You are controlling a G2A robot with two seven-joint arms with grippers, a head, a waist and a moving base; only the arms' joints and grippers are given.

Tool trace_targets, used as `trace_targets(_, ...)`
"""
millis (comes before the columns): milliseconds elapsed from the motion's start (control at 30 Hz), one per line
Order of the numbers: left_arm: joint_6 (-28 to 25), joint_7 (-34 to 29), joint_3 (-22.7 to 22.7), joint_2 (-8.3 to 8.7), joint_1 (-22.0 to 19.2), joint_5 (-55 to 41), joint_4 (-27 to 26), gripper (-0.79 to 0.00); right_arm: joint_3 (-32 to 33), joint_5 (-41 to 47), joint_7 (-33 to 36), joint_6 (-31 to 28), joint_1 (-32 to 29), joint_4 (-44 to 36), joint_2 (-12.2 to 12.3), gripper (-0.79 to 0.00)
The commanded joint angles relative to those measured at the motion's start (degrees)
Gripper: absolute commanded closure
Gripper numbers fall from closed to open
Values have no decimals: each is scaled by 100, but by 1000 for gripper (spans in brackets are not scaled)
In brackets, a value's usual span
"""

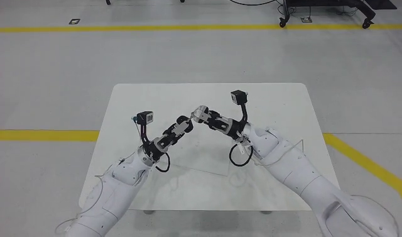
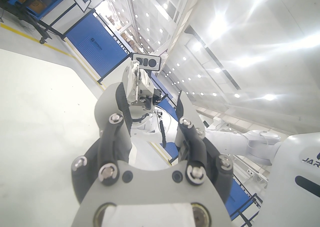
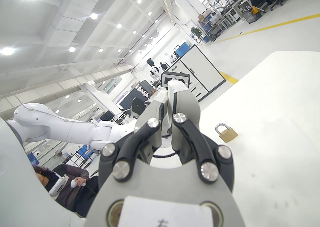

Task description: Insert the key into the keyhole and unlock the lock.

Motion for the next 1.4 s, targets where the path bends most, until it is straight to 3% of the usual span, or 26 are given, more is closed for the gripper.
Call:
trace_targets(0,8,-9,5,-10,1,-6,4,-372,55,-4,52,0,-16,19,-25,0)
trace_targets(67,9,-17,0,-19,1,-43,13,-357,112,-14,112,0,-30,19,-45,0)
trace_targets(200,17,-62,-12,-32,-4,-124,46,-154,225,-39,238,0,-82,-1,-77,0)
trace_targets(267,47,-50,-21,-42,2,-198,68,-95,274,-41,302,0,-105,0,-94,0)
trace_targets(300,60,-34,-32,-47,-2,-237,75,0,300,-40,331,0,-114,6,-102,0)
trace_targets(600,229,-15,-88,-87,-33,-331,167,0,540,-55,584,0,-224,-50,-155,0)
trace_targets(633,230,-22,-104,-88,-36,-328,179,0,573,-6,642,0,-253,-82,-153,-34)
trace_targets(667,227,-33,-120,-87,-35,-327,186,0,608,60,724,0,-282,-90,-147,-243)
trace_targets(700,220,-49,-142,-85,-30,-330,192,0,640,123,834,0,-307,-71,-136,-634)
trace_targets(733,215,-82,-172,-77,-22,-326,195,0,672,219,971,0,-326,-72,-123,-785)
trace_targets(833,208,-336,-282,-27,22,-307,136,0,796,582,1514,0,-391,-98,-58,-785)
trace_targets(867,218,-474,-329,1,52,-312,90,0,826,720,1761,0,-414,-93,-29,-733)
trace_targets(900,240,-694,-370,37,75,-285,30,0,843,782,2048,24,-417,-32,5,-573)
trace_targets(1000,424,-1199,-605,164,181,-221,-128,0,869,961,2737,307,-401,28,68,-403)
trace_targets(1167,791,-1663,-932,325,441,-68,-568,0,940,1157,3283,460,-402,-26,94,-348)
trace_targets(1367,1143,-1711,-907,360,578,345,-874,0,948,1164,3507,616,-412,-91,48,-336)
